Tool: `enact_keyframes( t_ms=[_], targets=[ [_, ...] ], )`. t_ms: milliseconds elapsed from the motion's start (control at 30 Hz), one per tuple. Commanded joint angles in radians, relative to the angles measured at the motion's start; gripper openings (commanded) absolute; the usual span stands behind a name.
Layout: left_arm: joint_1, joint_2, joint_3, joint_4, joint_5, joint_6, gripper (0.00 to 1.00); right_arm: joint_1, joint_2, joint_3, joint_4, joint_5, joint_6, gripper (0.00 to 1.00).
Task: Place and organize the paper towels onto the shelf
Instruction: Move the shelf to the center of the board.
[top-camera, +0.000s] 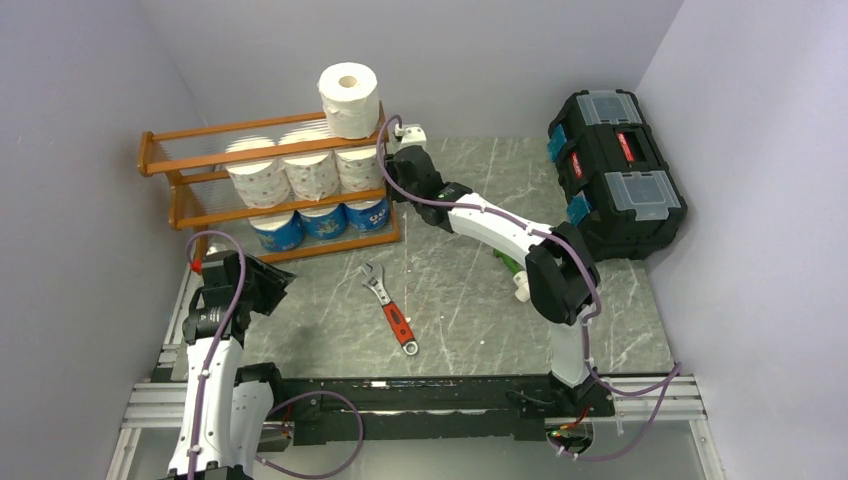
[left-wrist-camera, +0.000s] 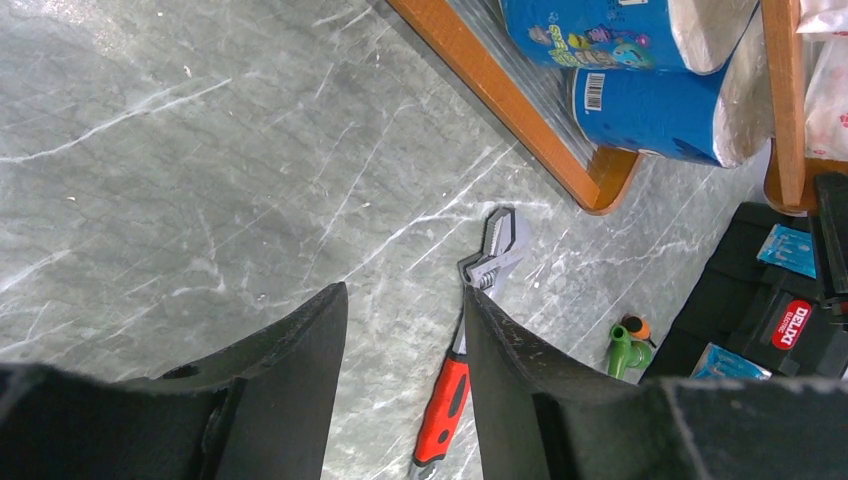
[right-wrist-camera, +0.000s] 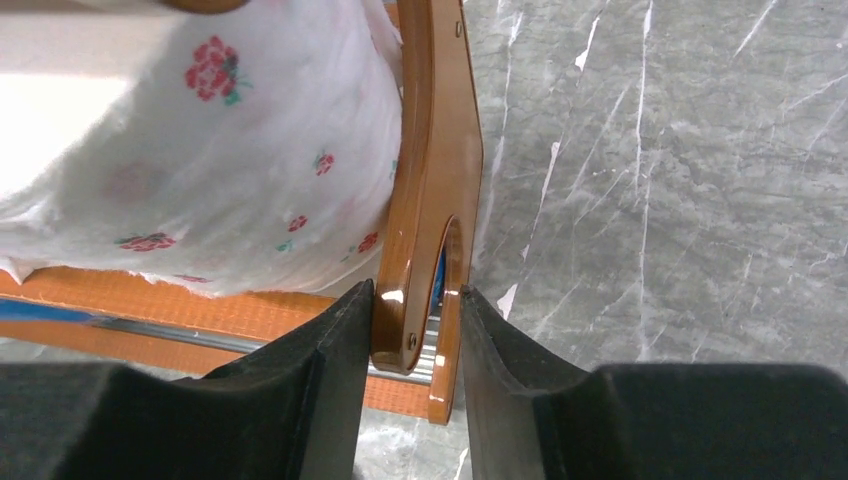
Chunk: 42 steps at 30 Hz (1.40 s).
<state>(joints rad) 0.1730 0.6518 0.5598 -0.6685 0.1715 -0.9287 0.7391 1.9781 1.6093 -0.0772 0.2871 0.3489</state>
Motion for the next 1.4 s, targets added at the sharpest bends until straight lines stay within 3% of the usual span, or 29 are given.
enact_keyframes(
  t_ms=[0, 100, 167, 667, 1367],
  targets=[
    [-0.004, -0.003, 0.005, 0.007, 0.005, 0.013, 0.52, -0.007, 0.009, 0.050, -0.036, 0.041, -0.015, 0.36],
    [-0.003, 0.004, 0.005, 0.012, 0.006, 0.011, 0.52, -0.007, 0.013, 0.058, -0.053, 0.041, -0.013, 0.23],
    [-0.003, 0.006, 0.005, 0.012, 0.007, 0.009, 0.51, -0.006, 0.020, 0.072, -0.076, 0.050, -0.010, 0.01],
    [-0.003, 0.017, 0.007, 0.023, -0.002, 0.006, 0.51, -0.013, -0.092, -0.019, -0.107, 0.324, 0.009, 0.00],
    [0.000, 0.091, 0.104, 0.018, -0.084, -0.039, 0.52, -0.188, -0.370, -0.333, -0.142, 0.453, 0.116, 0.00]
  ],
)
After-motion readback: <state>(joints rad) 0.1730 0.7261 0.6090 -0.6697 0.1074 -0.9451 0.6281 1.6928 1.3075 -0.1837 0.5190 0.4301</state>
